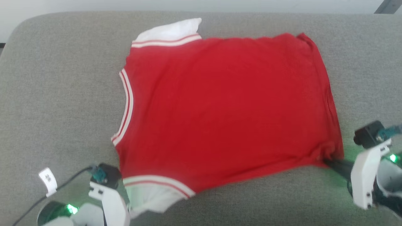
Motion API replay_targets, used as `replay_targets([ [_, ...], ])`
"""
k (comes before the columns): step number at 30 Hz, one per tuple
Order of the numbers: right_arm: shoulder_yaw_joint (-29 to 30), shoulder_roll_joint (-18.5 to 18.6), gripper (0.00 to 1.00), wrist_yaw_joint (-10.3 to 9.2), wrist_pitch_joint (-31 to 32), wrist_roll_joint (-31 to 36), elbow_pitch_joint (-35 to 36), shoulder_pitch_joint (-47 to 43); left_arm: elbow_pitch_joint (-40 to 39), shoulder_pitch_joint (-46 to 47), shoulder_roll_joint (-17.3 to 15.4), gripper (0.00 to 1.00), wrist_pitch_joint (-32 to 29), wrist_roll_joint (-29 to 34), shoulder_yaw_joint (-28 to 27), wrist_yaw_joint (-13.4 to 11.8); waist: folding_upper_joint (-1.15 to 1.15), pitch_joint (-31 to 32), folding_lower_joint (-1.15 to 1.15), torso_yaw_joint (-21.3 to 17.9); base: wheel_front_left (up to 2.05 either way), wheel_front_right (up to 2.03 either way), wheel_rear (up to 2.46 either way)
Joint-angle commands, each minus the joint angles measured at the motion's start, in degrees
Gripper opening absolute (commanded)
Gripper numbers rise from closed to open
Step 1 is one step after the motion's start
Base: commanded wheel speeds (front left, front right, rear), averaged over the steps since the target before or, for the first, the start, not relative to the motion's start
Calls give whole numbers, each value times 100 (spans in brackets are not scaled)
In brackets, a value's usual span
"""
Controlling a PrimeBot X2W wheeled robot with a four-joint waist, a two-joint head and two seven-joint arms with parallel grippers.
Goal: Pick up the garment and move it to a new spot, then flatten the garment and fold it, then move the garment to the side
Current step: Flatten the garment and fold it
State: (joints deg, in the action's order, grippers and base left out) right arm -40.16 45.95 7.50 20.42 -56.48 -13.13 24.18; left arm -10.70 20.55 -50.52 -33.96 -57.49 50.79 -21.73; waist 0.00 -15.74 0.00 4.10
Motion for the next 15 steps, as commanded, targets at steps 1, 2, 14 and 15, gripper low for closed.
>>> replay_targets([
  [1,3,28,0,-2,158,-80,46,-374,-78,-148,-65,0,-61,-67,32,-90,0,12,0,-11,0,0,0],
  [2,78,60,0,-2,235,-88,140,-550,-157,-227,-88,0,-96,-94,64,-137,0,25,0,-13,0,0,0],
  [14,1404,-144,0,-3,635,168,1022,-1789,-731,-330,-579,0,-233,-124,-129,-564,0,114,0,-101,0,0,0],
  [15,1530,-195,0,-3,659,228,1095,-1802,-784,-269,-634,0,-236,-91,-188,-591,0,124,0,-110,0,0,0],
])
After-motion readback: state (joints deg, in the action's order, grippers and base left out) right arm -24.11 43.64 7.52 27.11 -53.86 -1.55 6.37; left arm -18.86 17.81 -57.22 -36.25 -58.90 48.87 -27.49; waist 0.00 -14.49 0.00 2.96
